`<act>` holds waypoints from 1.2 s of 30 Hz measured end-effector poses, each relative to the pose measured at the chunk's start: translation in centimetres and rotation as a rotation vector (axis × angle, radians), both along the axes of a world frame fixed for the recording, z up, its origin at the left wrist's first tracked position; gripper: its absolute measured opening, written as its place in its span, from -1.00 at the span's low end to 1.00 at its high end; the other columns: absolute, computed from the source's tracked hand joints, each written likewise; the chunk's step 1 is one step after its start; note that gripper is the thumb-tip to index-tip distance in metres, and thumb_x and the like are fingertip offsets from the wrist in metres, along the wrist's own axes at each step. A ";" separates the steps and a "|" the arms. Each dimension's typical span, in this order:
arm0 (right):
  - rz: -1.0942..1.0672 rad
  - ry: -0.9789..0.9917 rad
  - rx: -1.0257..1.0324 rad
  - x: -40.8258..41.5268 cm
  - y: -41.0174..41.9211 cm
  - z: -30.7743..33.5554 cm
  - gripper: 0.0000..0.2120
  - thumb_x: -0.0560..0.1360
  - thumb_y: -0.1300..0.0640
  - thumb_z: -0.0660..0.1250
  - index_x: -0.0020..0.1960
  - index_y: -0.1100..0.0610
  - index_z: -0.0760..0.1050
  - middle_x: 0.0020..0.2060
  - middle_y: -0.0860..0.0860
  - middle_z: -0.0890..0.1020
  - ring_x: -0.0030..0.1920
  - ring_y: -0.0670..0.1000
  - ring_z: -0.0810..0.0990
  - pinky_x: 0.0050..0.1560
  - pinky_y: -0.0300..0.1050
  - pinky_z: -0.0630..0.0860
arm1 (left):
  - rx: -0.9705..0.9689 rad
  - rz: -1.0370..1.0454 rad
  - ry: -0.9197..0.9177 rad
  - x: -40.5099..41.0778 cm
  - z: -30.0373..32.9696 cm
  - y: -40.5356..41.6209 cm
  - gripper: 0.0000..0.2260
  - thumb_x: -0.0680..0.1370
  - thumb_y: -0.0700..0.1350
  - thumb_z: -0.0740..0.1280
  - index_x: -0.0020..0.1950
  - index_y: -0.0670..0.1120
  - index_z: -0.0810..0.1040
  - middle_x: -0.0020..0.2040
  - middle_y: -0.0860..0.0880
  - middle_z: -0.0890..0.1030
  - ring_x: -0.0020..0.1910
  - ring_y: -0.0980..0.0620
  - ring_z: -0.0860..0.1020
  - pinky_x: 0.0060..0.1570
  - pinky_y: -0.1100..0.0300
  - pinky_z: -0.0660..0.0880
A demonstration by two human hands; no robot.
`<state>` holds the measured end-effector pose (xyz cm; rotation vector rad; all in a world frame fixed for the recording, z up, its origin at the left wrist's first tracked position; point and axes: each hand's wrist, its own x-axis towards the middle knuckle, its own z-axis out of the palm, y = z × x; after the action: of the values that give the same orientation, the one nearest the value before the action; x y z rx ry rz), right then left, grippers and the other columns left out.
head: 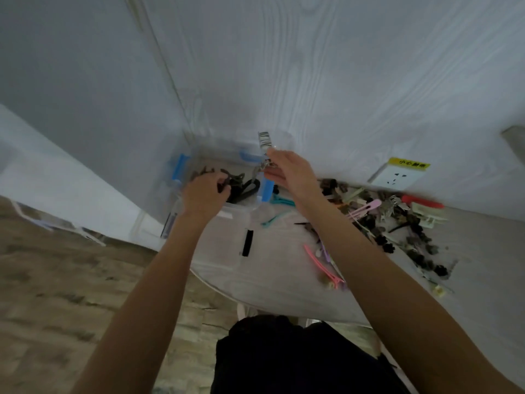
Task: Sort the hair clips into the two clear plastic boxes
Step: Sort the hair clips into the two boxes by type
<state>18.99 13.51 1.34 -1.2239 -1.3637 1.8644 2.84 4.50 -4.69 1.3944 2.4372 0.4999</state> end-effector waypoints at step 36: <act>0.565 -0.916 0.935 16.0 3.3 -14.0 -0.58 0.43 0.12 0.34 0.27 0.16 0.45 0.30 0.13 0.48 0.41 0.19 0.31 0.38 0.27 0.23 | -0.139 -0.427 0.207 12.2 -6.5 10.5 -0.44 0.48 -0.24 0.31 0.45 -0.19 0.20 0.36 -0.23 0.35 0.32 -0.21 0.32 0.29 -0.04 0.28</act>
<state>34.97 16.81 -12.61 -1.2208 -2.8351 0.5732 15.00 14.98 -11.22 1.9125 2.1713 0.0865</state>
